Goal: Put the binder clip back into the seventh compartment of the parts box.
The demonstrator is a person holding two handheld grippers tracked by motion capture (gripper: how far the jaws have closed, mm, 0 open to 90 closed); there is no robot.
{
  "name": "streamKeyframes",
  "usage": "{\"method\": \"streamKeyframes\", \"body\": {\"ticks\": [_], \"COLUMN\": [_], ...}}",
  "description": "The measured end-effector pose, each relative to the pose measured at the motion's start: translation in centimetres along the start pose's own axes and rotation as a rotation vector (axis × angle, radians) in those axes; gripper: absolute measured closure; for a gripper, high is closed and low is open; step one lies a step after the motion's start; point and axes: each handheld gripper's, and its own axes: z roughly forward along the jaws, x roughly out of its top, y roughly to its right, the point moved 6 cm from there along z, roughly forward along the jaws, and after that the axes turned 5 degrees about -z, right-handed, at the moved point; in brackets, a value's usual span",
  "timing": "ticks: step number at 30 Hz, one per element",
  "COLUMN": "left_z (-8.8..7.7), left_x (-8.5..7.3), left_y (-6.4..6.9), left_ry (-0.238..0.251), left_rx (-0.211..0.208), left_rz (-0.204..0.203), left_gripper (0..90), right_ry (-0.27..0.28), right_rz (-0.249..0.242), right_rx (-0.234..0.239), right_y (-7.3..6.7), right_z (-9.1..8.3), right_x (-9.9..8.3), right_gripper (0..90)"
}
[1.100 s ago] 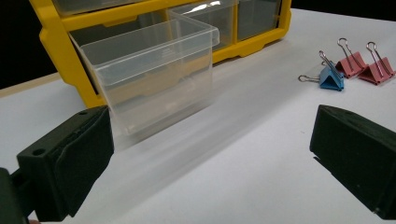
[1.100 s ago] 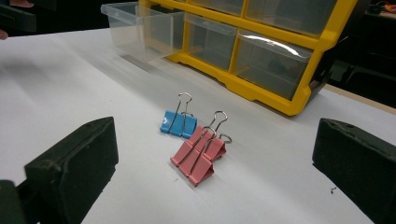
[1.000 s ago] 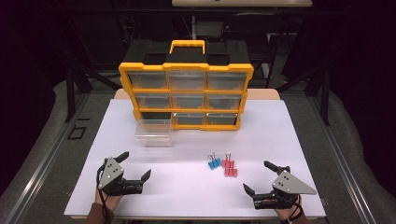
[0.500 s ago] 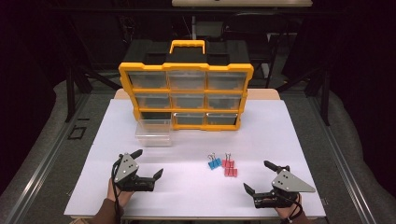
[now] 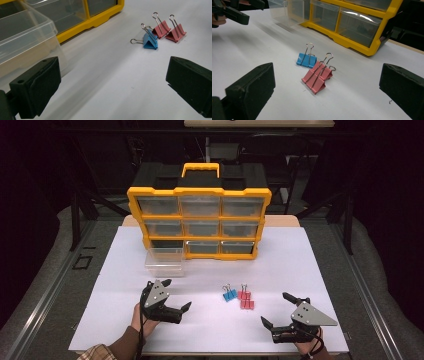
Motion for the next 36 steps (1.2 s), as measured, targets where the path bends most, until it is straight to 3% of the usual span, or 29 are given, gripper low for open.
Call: {"method": "streamKeyframes", "body": {"ticks": [11,36], "left_z": [2.0,8.1], "left_x": [1.6,2.9], "left_y": [1.1,4.0], "left_ry": [-0.009,-0.102], "left_rx": [-0.055,-0.161], "left_rz": [0.022,0.072], "left_gripper": [0.0,0.0], "right_ry": [-0.007,-0.018], "right_rz": [-0.005,-0.009], "right_rx": [0.006,0.017], "right_y": [-0.1,-0.1], "right_z": [0.1,0.0], "right_x": [-0.1,-0.2], "right_gripper": [0.0,0.0]}}
